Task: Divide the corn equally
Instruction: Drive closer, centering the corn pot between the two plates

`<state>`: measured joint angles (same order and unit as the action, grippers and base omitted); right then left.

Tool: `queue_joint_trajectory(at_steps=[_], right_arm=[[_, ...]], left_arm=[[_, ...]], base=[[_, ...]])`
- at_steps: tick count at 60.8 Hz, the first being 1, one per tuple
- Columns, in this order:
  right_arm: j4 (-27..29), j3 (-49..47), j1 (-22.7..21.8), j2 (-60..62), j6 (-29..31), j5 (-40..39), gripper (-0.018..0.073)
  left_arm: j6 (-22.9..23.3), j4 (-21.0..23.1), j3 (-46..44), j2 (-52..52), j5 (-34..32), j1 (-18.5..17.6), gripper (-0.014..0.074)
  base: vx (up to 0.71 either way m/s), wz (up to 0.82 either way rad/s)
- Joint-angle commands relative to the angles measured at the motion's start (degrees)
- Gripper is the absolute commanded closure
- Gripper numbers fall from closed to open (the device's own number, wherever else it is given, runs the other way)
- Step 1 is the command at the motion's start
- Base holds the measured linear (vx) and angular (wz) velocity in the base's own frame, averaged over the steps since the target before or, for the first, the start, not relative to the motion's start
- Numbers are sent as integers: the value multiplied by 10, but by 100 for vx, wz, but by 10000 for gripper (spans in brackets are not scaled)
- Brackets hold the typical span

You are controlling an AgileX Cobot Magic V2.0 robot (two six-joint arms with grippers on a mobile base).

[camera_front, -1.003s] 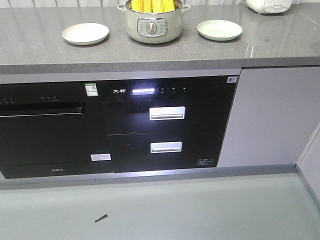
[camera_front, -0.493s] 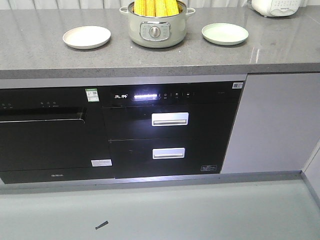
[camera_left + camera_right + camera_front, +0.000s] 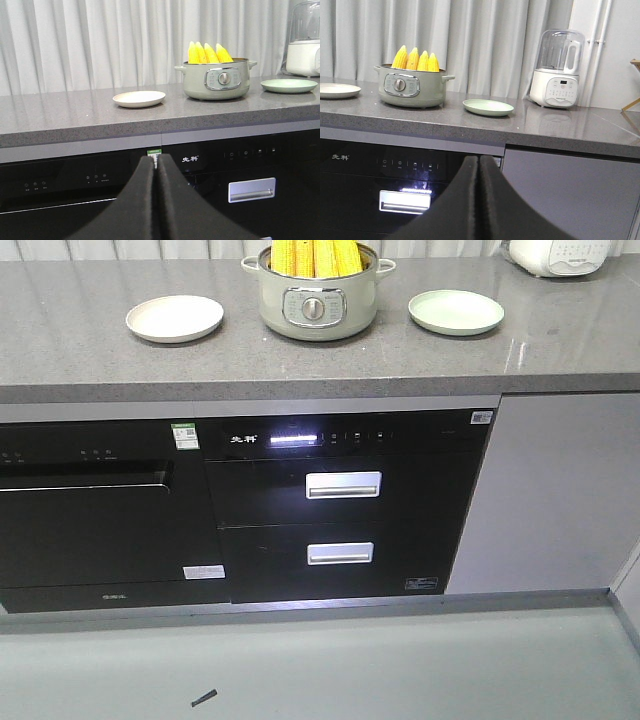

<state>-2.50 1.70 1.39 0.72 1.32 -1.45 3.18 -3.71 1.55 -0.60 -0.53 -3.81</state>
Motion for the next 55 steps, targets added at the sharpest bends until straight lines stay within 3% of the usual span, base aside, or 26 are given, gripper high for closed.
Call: queue_joint_trajectory(at_steps=[1,55], right_arm=[[-4,4,-2,3,3,-46,564],[-4,4,-2,3,3,-46,564]], left_arm=[[2,1,2,-10,-41,-2,603],[2,1,2,-10,-41,-2,603]], base=[[4,1],[5,1]])
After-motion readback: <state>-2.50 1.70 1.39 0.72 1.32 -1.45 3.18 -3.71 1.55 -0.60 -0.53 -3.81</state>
